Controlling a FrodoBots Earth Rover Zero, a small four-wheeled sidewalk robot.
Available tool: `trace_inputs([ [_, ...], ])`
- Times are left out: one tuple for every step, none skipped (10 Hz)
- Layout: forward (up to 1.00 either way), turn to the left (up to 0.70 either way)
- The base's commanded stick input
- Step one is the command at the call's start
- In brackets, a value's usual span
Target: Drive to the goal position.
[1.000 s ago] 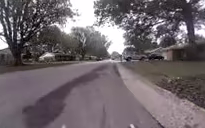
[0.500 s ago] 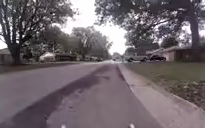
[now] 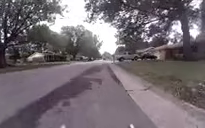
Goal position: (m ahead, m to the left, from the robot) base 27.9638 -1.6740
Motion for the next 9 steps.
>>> trace_inputs([
  [1.00, 0.00],
  [1.00, 0.00],
  [1.00, 0.00],
  [1.00, 0.00],
  [1.00, 0.00],
  [1.00, 0.00],
  [1.00, 0.01],
  [1.00, 0.03],
  [1.00, 0.14],
])
